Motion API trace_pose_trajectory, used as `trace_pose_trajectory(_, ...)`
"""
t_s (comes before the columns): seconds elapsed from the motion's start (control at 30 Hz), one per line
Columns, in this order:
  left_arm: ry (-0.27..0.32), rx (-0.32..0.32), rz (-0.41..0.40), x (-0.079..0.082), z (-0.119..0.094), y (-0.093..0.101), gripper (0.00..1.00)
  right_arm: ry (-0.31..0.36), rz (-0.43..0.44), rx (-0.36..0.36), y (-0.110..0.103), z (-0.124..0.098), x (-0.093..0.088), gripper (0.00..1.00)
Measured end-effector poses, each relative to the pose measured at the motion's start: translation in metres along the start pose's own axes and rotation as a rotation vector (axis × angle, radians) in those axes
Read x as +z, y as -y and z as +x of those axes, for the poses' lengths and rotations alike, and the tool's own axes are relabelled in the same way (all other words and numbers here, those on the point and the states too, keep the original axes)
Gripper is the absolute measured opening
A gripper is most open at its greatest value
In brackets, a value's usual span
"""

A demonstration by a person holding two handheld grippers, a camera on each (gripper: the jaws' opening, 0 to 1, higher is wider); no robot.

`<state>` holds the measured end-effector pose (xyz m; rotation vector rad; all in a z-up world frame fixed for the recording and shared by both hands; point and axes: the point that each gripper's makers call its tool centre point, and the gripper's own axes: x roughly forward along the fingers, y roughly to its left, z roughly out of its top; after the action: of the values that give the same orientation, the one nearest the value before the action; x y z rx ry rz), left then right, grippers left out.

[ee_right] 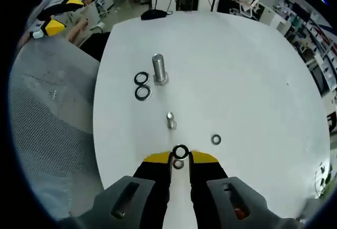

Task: Place the washer onto the threaded stud by aligning its center hole with the stud, sliding it down to the base, and recovering from edge contact or off-axis alignment until the washer reaches the visible bottom stop.

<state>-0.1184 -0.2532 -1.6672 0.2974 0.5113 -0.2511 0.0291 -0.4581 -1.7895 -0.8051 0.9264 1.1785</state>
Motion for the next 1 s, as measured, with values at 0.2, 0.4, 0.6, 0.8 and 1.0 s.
trace_pose_trajectory(0.2, 0.005, 0.000, -0.002, 0.001, 0.000, -0.001, 0.32, 0.014, -0.024, -0.004, -0.005, -0.001, 0.012, 0.14)
trace_pose_trajectory(0.4, 0.010, 0.004, -0.009, 0.001, 0.000, -0.002, 0.32, 0.025, -0.033, 0.003, -0.010, 0.003, 0.022, 0.14)
trace_pose_trajectory(0.6, 0.012, 0.002, -0.010, 0.002, 0.000, -0.002, 0.32, 0.033, -0.042, 0.006, -0.013, 0.005, 0.028, 0.14)
trace_pose_trajectory(0.8, 0.016, 0.002, -0.011, 0.002, 0.000, -0.002, 0.31, 0.035, -0.033, 0.003, -0.011, 0.009, 0.032, 0.14)
trace_pose_trajectory(1.0, 0.016, 0.001, -0.011, 0.003, 0.000, -0.002, 0.31, 0.031, -0.036, -0.001, -0.010, 0.013, 0.034, 0.14)
